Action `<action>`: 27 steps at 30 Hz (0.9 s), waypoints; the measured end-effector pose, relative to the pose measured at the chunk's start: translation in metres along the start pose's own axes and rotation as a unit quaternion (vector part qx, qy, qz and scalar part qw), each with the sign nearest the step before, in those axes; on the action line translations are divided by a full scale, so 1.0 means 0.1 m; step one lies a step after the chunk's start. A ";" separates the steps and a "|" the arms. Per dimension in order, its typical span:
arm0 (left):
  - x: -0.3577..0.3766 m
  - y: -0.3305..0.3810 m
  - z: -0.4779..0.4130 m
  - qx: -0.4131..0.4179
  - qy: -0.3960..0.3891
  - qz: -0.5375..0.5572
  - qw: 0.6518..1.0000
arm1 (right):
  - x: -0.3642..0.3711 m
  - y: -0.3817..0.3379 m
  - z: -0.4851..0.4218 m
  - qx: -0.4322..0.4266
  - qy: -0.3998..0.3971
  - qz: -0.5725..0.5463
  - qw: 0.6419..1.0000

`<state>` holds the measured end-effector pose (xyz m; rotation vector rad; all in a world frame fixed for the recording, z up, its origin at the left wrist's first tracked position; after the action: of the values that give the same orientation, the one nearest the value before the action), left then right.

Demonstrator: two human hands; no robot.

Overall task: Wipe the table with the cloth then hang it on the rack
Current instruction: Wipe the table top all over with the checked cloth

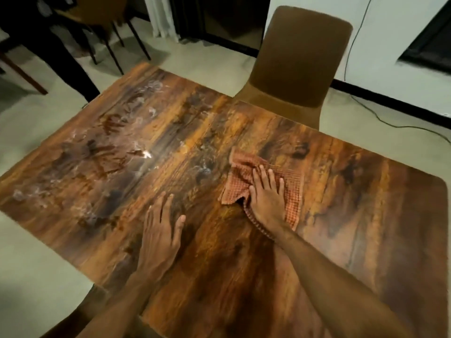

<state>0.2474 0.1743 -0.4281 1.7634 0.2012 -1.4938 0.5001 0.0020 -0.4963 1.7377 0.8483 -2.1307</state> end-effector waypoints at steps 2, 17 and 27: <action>0.15 0.23 -0.18 0.027 -0.006 -0.004 1.000 | -0.06 0.08 -0.06 0.037 0.015 -0.003 0.999; 0.81 1.32 -1.42 0.143 -0.041 0.020 0.989 | -0.15 0.34 -0.89 0.000 0.005 -0.008 1.000; 1.15 1.88 -1.78 0.200 -0.057 0.043 0.977 | -0.70 2.28 -1.05 0.213 0.052 -0.015 0.976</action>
<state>0.5257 0.1228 -0.4461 1.9588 -0.2509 -1.6488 0.7253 -0.1286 -0.5031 2.0613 0.4618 -2.3940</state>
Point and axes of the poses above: each hand's wrist, its own z-axis away from the middle knuckle, its own x-axis out of the palm, y = z × x, the point moved 10 cm from there along -z, towards the middle knuckle, and after that the axes turned 4 degrees about -z, right-handed, at the moved point
